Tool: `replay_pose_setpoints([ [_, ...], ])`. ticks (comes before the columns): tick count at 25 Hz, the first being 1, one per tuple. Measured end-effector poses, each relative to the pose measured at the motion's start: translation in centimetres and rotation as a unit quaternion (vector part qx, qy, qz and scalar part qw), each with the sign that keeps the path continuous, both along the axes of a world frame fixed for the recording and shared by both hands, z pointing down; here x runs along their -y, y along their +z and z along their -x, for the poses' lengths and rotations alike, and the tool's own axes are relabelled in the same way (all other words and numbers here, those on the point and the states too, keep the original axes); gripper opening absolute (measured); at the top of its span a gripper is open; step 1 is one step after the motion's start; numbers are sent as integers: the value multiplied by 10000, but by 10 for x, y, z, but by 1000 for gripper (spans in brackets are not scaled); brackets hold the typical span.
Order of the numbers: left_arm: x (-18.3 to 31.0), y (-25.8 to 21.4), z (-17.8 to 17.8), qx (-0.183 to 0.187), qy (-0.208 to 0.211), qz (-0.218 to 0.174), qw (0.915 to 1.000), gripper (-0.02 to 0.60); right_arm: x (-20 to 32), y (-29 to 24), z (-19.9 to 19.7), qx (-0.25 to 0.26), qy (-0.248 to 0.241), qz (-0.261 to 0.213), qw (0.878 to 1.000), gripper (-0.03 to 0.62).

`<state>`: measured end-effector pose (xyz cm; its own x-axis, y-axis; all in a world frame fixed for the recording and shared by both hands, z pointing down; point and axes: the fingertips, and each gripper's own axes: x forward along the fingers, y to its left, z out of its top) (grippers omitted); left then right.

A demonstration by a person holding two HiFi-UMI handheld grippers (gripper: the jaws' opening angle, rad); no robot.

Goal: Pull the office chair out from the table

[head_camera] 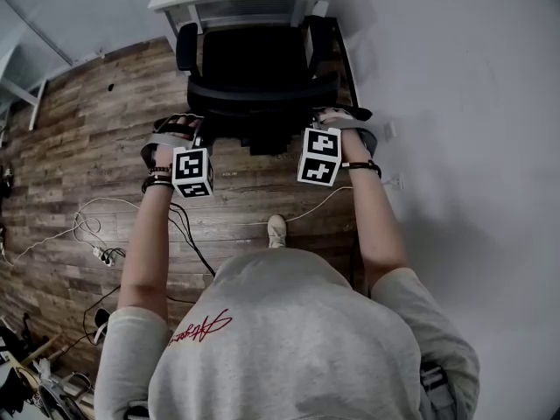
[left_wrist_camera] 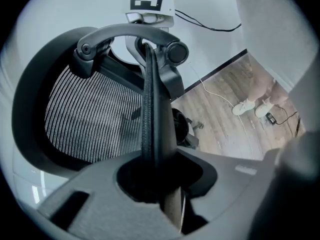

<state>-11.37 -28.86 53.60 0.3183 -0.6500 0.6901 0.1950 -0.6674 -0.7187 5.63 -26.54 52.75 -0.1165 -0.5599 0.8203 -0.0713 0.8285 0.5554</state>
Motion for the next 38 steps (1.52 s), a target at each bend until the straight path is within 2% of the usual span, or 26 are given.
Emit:
replay_pose_setpoints([
  [21,-51,8,2,16,145,12,9999,61,-54,7,3,13,138,-15,9999,106],
  [38,-74,7,5,-2,232,-58,9997,60,-80,7,7,-5,223,3,9998,106],
])
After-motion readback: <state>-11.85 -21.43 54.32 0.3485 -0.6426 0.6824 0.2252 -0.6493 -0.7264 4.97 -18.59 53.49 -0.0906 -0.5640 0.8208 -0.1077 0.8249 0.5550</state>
